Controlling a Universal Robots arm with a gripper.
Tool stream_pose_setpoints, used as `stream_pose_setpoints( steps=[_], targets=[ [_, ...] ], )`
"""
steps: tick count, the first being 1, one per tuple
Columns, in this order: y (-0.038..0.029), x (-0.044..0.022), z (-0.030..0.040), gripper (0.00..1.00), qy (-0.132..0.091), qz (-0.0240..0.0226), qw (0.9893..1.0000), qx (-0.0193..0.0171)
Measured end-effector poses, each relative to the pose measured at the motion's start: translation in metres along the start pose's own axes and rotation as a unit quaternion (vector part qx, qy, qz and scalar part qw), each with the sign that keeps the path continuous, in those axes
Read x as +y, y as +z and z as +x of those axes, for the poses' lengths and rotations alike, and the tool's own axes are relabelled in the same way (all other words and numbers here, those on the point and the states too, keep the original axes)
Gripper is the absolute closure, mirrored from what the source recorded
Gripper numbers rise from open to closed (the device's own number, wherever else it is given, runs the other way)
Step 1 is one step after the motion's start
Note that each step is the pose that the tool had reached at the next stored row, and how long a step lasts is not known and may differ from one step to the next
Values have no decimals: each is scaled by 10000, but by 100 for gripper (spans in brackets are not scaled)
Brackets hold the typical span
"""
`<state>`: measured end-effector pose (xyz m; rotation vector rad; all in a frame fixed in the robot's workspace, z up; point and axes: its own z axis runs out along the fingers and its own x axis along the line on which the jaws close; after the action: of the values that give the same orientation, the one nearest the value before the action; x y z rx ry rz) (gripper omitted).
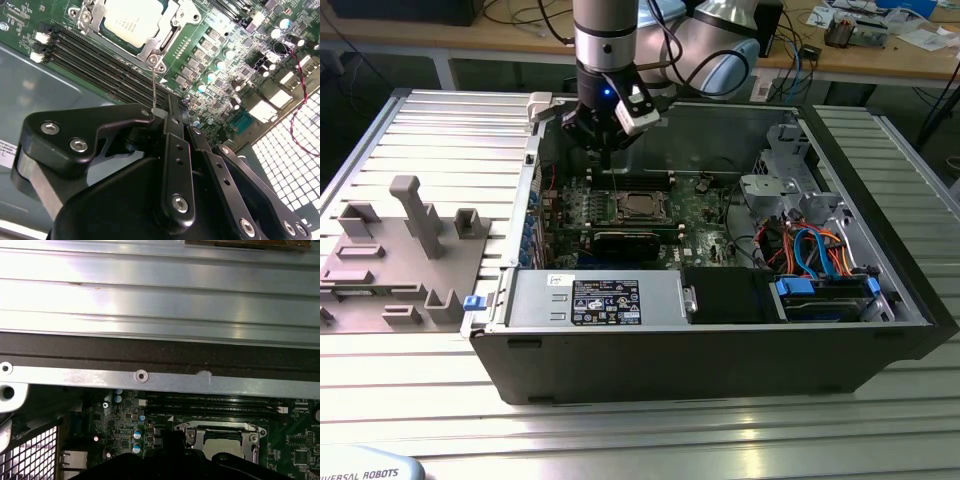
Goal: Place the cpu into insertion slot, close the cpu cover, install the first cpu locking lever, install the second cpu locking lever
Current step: 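Install the first cpu locking lever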
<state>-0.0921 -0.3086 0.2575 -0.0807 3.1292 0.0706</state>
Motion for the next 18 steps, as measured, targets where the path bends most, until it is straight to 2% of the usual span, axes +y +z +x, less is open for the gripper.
stream_pose_setpoints(
  steps=[18],
  targets=[
    [2, -1, -18, 89, 0, -44, 10000, -2]
  ],
)
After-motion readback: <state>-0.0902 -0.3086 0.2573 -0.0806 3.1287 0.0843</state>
